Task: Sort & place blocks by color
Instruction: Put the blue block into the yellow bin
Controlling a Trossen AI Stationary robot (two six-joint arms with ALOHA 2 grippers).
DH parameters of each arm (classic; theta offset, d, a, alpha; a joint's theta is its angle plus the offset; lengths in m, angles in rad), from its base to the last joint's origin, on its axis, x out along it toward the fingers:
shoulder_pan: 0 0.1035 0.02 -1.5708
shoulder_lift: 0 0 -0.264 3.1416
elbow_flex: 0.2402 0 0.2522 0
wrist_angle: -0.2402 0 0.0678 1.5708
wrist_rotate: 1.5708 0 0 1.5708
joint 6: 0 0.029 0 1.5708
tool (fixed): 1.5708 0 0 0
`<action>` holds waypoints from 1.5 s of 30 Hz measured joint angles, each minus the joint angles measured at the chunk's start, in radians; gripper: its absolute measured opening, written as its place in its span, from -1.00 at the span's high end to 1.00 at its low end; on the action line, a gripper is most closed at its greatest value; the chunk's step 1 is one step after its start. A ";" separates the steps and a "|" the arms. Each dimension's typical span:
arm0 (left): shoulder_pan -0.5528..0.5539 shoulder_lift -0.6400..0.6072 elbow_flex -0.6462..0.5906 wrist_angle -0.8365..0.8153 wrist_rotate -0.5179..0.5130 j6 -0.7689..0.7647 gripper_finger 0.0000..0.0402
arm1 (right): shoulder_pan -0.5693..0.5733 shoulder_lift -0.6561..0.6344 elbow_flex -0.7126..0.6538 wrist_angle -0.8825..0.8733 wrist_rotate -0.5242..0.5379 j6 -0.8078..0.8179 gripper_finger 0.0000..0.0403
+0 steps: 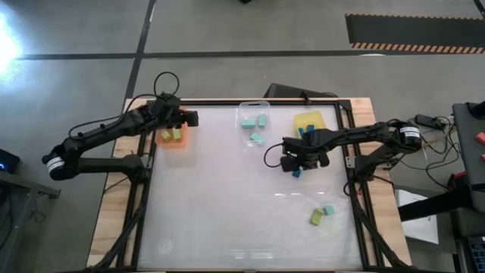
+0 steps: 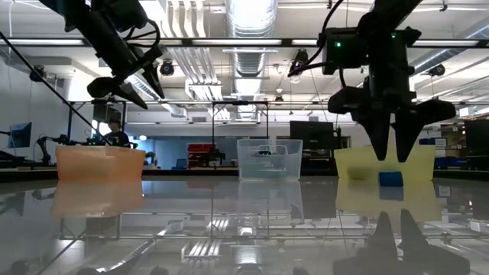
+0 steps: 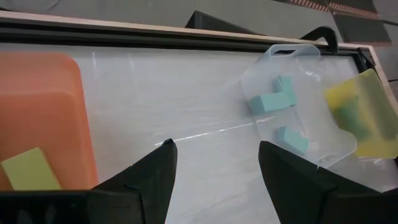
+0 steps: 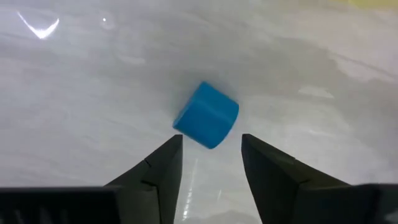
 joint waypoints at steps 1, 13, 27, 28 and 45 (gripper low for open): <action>0.000 0.000 0.000 0.000 0.000 0.000 -0.05 | 0.000 0.000 0.000 0.002 0.000 0.016 0.21; 0.001 0.000 0.002 0.005 0.000 -0.001 -0.05 | 0.021 0.050 -0.038 0.071 0.046 0.097 -0.20; 0.000 0.000 -0.003 0.013 -0.005 0.003 -0.05 | 0.031 0.077 -0.066 0.135 0.043 0.039 0.40; 0.000 0.001 -0.003 0.015 -0.006 0.004 -0.05 | 0.031 0.071 -0.066 0.135 0.040 0.026 0.40; -0.003 -0.005 0.018 0.082 -0.008 0.008 -0.05 | 0.039 -0.119 0.234 -0.193 -0.015 -0.095 0.40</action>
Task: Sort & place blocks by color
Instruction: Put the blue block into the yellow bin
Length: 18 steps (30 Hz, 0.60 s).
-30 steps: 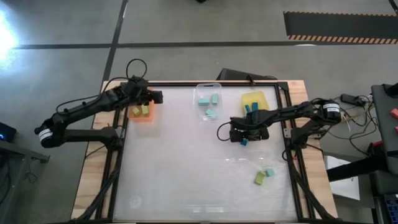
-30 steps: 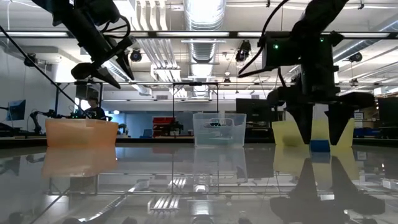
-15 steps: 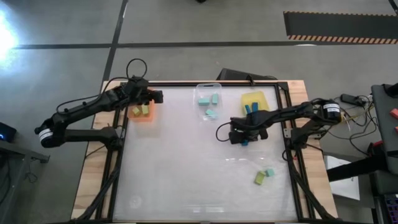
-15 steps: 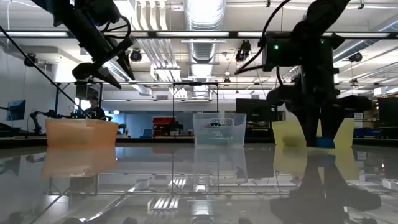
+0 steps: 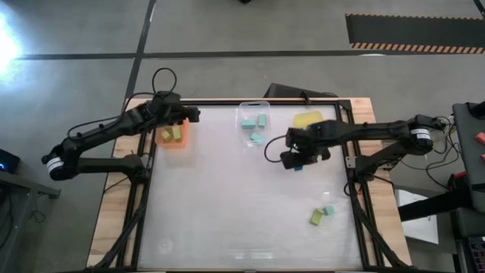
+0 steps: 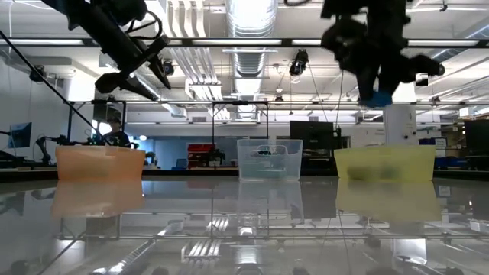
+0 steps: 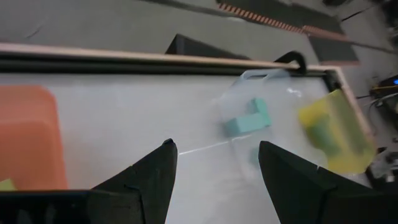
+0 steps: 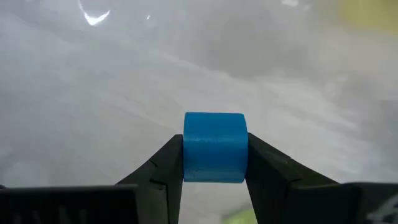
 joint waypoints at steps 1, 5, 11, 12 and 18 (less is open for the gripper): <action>-0.003 -0.001 0.004 0.008 0.000 0.000 -0.05 | -0.007 -0.001 0.043 -0.049 0.018 -0.026 0.40; -0.017 -0.012 0.007 0.076 0.003 -0.002 -0.05 | -0.071 0.009 0.199 -0.202 0.041 -0.147 0.40; -0.041 -0.043 0.007 0.166 0.005 -0.004 -0.05 | -0.245 0.015 0.305 -0.268 0.041 -0.338 0.40; -0.043 -0.050 0.007 0.174 0.005 -0.007 -0.05 | -0.280 0.015 0.308 -0.274 0.041 -0.367 0.40; -0.055 -0.095 0.007 0.218 0.005 -0.010 -0.05 | -0.498 0.035 0.256 -0.284 0.040 -0.576 0.40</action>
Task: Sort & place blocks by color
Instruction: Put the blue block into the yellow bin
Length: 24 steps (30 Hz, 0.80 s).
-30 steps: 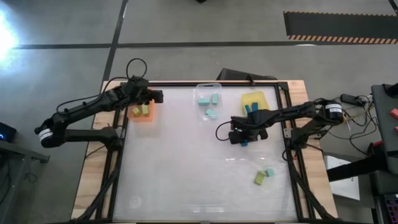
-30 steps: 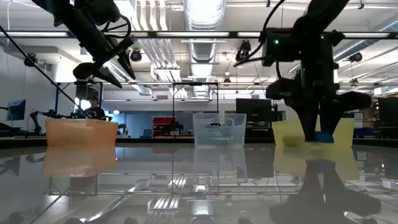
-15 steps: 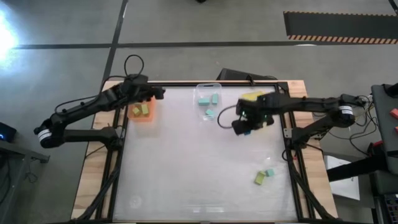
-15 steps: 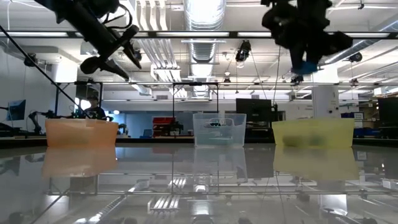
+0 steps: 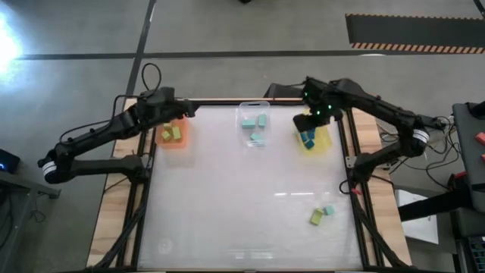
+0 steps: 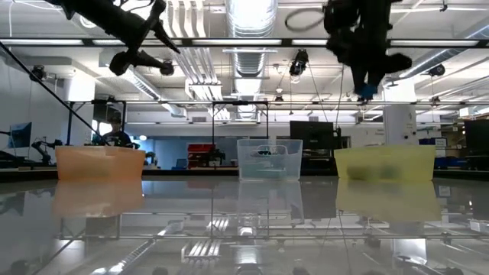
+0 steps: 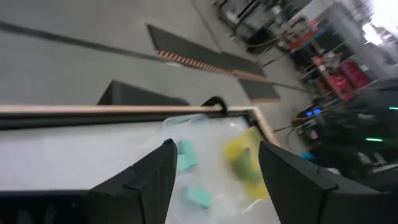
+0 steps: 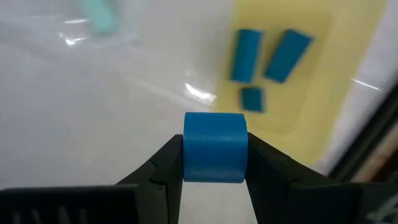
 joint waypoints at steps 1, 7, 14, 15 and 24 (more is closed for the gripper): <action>-0.002 -0.007 0.000 0.013 0.000 0.000 -0.05 | -0.037 0.013 -0.010 0.001 0.000 -0.038 0.40; -0.023 -0.049 0.000 0.094 0.001 -0.003 -0.05 | -0.211 0.124 -0.043 0.056 0.001 -0.250 0.40; -0.051 -0.076 0.000 0.194 0.001 -0.028 -0.05 | -0.298 0.274 -0.051 0.149 0.001 -0.369 0.40; -0.056 -0.077 0.000 0.207 0.001 -0.029 -0.05 | -0.299 0.293 -0.051 0.156 0.001 -0.377 0.40; -0.072 -0.079 -0.006 0.254 0.001 -0.048 -0.05 | -0.299 0.380 -0.052 0.174 0.002 -0.393 0.38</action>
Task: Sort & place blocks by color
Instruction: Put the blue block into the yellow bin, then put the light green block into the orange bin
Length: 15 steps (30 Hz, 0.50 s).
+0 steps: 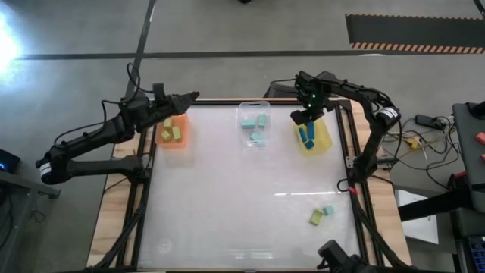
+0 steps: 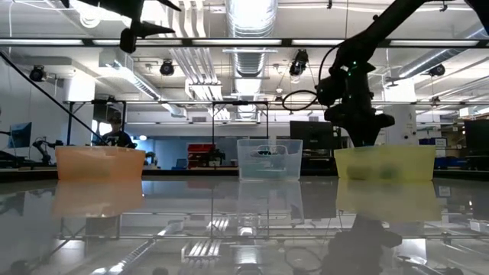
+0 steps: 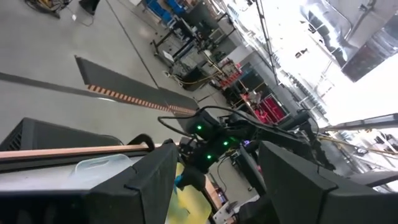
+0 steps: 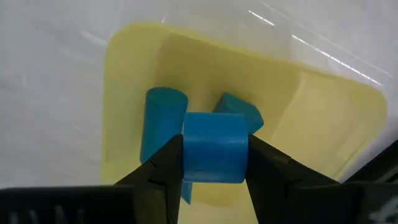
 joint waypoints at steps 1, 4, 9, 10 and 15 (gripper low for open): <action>0.000 0.001 -0.001 0.001 0.000 -0.003 -0.05 | 0.000 0.000 0.000 0.001 0.001 0.000 0.32; 0.000 0.003 -0.006 0.000 0.000 -0.005 -0.05 | 0.000 -0.004 0.000 0.013 0.028 0.003 0.10; 0.000 0.008 -0.007 0.011 0.000 -0.006 -0.05 | 0.000 -0.032 0.000 0.016 0.052 0.006 -0.07; 0.000 0.010 -0.007 0.015 0.000 -0.006 -0.05 | 0.000 -0.041 0.000 0.015 0.052 0.009 -0.08; 0.000 0.017 -0.008 0.015 0.000 -0.007 -0.05 | 0.011 -0.122 0.000 -0.017 -0.020 0.064 -0.03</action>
